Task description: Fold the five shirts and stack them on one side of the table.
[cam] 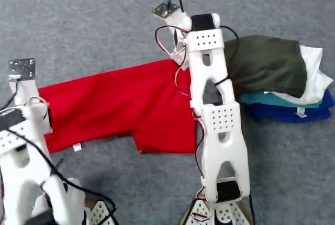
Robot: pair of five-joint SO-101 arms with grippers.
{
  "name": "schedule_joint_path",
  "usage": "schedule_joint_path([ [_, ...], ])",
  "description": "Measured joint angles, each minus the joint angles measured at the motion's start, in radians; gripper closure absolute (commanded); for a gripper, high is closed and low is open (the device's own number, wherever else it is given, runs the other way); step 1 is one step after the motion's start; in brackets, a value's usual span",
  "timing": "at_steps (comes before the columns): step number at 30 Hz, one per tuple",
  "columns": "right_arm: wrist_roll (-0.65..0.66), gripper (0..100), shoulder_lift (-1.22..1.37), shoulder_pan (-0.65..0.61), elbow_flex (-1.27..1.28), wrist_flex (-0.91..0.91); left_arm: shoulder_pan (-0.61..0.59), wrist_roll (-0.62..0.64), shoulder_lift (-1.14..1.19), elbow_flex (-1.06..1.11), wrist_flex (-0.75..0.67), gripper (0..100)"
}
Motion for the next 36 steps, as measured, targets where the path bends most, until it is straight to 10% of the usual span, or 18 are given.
schedule_joint_path([
  [10, 0.000, 99.7, 0.126, 0.002, 0.000, -0.003, -0.112, -0.011, 0.446, -0.089, -0.224, 98],
  [24, 0.000, 99.7, 0.114, 0.023, -0.064, 0.003, -0.178, -0.057, 0.483, -0.354, 0.014, 98],
  [36, 0.094, 99.6, -0.505, -0.031, 0.381, 0.005, -0.181, -0.107, -0.011, -0.075, 0.084, 98],
])
